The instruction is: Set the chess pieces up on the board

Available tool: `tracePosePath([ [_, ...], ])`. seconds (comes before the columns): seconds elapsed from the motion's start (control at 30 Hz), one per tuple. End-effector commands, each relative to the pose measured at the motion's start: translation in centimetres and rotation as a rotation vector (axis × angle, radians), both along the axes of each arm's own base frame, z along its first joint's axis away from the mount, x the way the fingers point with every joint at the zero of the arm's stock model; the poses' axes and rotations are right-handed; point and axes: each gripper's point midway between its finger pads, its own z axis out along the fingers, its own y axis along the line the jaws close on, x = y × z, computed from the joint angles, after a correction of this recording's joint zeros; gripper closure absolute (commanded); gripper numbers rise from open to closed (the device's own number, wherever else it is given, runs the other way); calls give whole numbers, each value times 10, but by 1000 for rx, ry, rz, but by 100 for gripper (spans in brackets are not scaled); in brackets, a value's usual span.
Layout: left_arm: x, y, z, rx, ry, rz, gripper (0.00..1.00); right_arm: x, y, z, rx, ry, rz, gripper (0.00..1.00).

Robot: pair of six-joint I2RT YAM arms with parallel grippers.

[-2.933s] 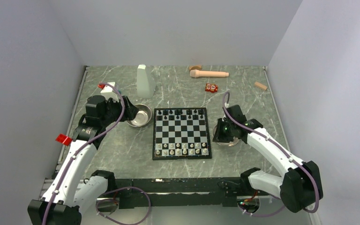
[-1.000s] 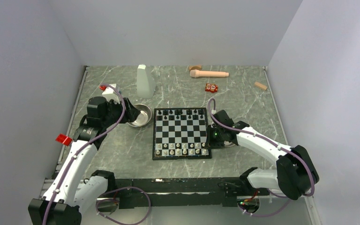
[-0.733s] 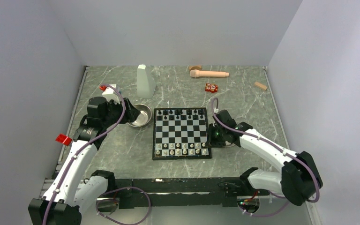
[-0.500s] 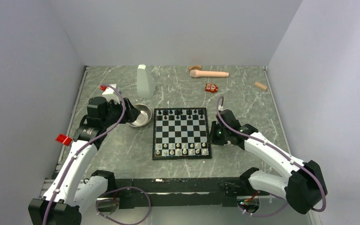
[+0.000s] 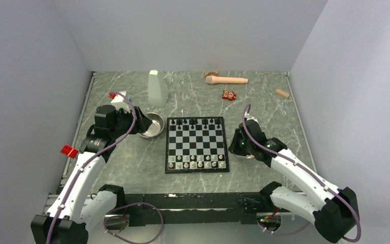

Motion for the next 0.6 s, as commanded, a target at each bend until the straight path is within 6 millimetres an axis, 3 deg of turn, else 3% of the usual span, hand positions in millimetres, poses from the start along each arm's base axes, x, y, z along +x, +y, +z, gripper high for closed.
tracePosePath([
  [0.0, 6, -1, 11, -20, -38, 1, 28, 15, -4, 36, 24, -138, -43, 77],
  [0.13, 7, 1, 12, -12, -41, 11, 25, 20, -13, 58, 13, -225, -62, 72],
  [0.23, 8, 8, 17, 16, -53, 40, 24, 24, -18, 82, 16, -328, -52, 59],
  [0.33, 9, 18, 25, 50, -81, 87, 20, 29, -25, 109, -6, -425, -41, 52],
  [0.5, 6, 35, 40, 97, -123, 162, 2, 32, -43, 147, -42, -543, -90, 41],
  [0.57, 4, 45, 47, 117, -139, 209, 0, 31, -54, 161, -53, -593, -129, 36],
])
